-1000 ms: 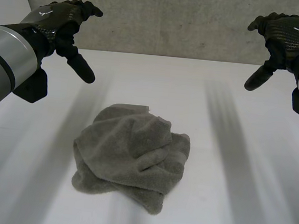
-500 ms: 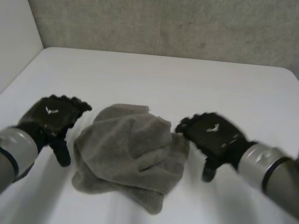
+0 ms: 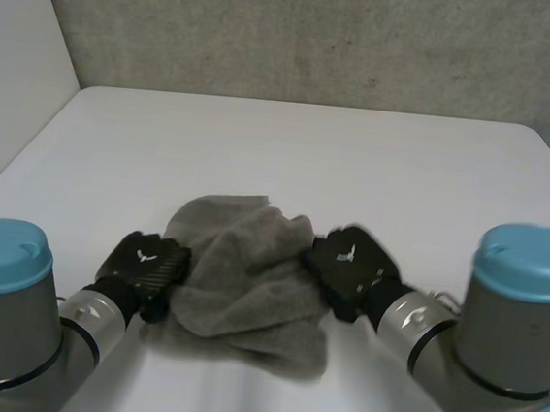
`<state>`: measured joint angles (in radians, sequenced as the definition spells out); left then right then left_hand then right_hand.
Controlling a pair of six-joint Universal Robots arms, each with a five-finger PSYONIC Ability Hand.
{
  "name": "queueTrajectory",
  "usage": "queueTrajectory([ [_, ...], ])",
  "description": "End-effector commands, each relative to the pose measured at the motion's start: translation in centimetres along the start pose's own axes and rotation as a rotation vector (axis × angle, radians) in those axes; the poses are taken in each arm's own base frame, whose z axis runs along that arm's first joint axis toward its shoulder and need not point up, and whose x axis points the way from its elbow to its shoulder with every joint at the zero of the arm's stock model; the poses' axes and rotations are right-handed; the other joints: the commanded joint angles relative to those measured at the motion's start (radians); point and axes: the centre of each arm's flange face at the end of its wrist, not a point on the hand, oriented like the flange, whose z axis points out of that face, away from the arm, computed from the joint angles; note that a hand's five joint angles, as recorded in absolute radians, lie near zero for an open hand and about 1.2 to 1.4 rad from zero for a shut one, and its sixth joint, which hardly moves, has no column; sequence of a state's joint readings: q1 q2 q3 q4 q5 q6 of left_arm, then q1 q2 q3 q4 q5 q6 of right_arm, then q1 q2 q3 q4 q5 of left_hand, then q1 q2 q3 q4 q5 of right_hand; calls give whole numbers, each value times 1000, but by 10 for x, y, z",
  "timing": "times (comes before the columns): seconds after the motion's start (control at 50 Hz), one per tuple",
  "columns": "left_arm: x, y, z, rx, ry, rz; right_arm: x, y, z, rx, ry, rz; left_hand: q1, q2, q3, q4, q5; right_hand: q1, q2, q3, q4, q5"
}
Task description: Fold the towel.
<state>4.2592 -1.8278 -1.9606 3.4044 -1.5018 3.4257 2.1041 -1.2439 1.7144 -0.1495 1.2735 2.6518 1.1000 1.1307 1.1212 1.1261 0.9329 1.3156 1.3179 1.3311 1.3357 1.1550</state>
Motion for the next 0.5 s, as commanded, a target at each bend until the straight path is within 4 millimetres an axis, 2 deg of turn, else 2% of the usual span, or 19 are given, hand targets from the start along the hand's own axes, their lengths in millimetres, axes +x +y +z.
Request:
queueTrajectory([
  [0.02,7,-55,-43,180,83,20,41,-62,-50,38,98,-4,296,266,275,270,289,81,78,65,61,67],
  [0.04,3,-70,-57,213,78,23,41,-62,-50,38,98,-3,296,266,275,270,289,81,78,65,61,67],
  [0.06,3,-70,-57,214,78,24,51,-66,-62,-27,96,30,296,266,275,270,289,81,78,65,61,67],
  [0.08,0,-85,-70,238,71,25,60,-68,-74,-97,84,68,296,266,275,270,289,81,78,65,61,67],
  [0.1,-3,-96,-82,248,70,17,60,-68,-74,-98,83,68,296,266,275,270,289,81,78,65,61,67],
  [0.14,-6,-105,-91,241,71,-6,67,-75,-92,-204,26,118,296,266,275,270,289,81,78,65,61,67],
  [0.22,-10,-115,-99,189,84,-93,69,-86,-98,-200,-47,79,296,266,275,270,289,81,78,65,61,67],
  [0.28,-15,-117,-97,135,87,-175,80,-92,-88,-169,-57,55,296,266,275,270,289,81,78,65,61,67],
  [0.3,-20,-115,-84,107,77,-200,86,-88,-74,-185,-66,74,296,266,275,270,289,81,78,65,61,67],
  [0.32,-24,-108,-64,70,67,-212,86,-88,-74,-185,-66,74,296,266,275,270,289,81,78,65,61,67],
  [0.34,-24,-108,-64,69,66,-212,91,-81,-58,-201,-78,100,296,266,275,270,289,81,78,65,61,67],
  [0.36,-29,-101,-43,39,58,-222,95,-75,-44,-216,-81,120,296,266,275,270,289,81,78,65,61,67],
  [0.38,-30,-94,-22,13,58,-228,95,-75,-43,-216,-81,120,296,266,275,270,289,81,78,65,61,67],
  [0.4,-30,-94,-22,13,58,-228,98,-67,-28,-238,-87,134,296,266,275,270,289,81,78,65,61,67],
  [0.42,-30,-87,-2,-14,54,-232,98,-67,-28,-238,-87,134,296,266,275,270,289,81,78,65,61,67],
  [0.44,-30,-87,-1,-14,54,-232,98,-57,-11,-260,-93,139,296,266,275,270,289,81,78,65,61,67],
  [0.46,-31,-82,18,-32,55,-234,98,-45,9,-285,-97,141,296,266,275,270,289,81,78,65,61,67],
  [0.48,-33,-77,38,-46,57,-237,98,-45,9,-285,-97,141,296,266,275,270,289,81,78,65,61,67],
  [0.5,-33,-77,38,-46,57,-237,96,-35,30,-303,-88,126,296,266,275,270,289,81,78,65,61,67],
])
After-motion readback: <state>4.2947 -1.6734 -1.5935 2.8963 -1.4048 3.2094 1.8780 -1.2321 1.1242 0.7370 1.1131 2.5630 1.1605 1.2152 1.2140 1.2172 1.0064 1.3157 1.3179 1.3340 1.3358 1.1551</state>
